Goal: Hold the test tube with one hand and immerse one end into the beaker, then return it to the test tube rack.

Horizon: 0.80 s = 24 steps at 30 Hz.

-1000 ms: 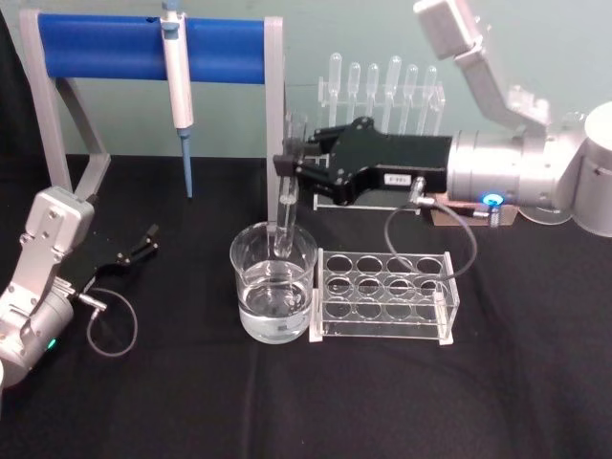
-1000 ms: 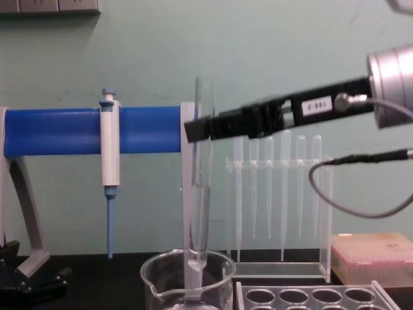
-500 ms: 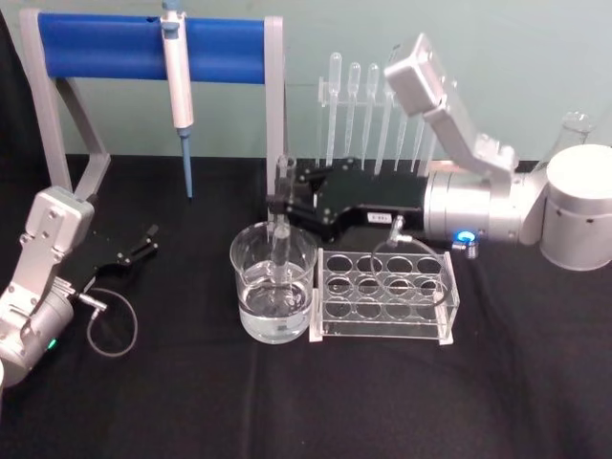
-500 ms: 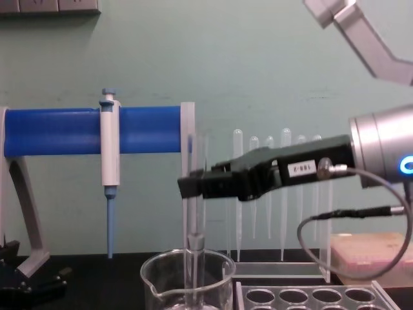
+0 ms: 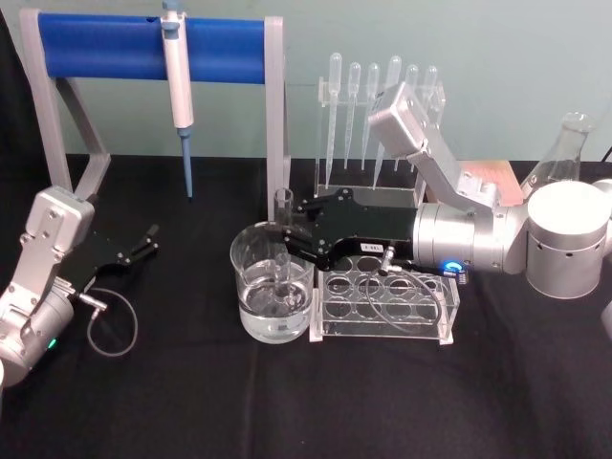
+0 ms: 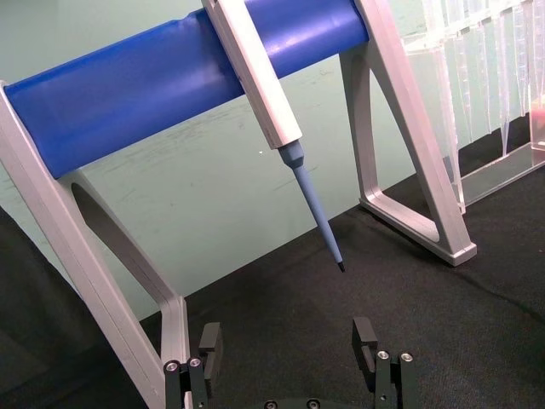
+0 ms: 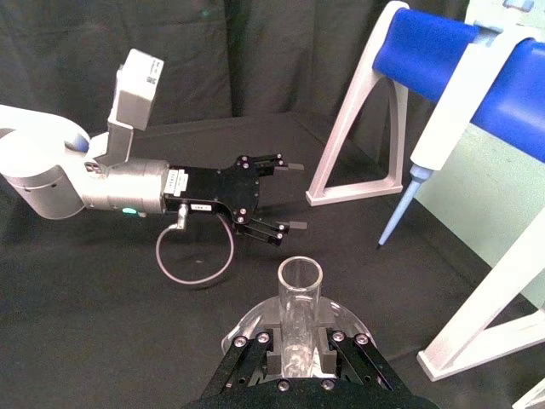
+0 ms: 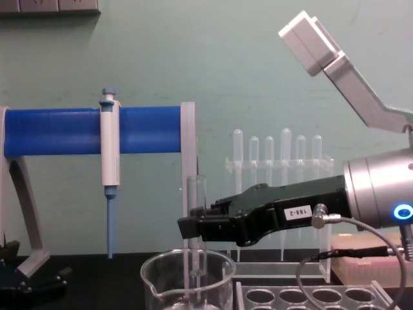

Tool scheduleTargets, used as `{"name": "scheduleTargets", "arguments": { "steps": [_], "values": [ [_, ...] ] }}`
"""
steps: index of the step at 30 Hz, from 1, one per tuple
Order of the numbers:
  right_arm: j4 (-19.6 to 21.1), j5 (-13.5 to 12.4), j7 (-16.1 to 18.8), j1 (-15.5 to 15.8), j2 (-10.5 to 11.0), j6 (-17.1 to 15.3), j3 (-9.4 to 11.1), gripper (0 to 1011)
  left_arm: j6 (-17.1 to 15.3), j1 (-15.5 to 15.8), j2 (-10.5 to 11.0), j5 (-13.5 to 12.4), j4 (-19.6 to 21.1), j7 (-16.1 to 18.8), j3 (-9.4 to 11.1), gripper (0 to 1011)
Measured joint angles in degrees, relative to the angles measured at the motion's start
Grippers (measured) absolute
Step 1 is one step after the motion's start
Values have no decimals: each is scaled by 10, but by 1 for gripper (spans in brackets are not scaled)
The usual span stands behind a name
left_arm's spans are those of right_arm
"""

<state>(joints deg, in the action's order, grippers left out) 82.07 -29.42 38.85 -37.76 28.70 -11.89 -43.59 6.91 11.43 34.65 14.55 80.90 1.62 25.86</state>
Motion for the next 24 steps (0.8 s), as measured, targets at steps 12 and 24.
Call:
{"name": "scheduleTargets", "arguments": {
  "steps": [12,24],
  "values": [
    [-11,9,3,12,-11,-2,9,231,0,0,0,0,0,0,0,1000],
    [-7,17,2,14,-11,-16,12,231,0,0,0,0,0,0,0,1000]
  ]
}}
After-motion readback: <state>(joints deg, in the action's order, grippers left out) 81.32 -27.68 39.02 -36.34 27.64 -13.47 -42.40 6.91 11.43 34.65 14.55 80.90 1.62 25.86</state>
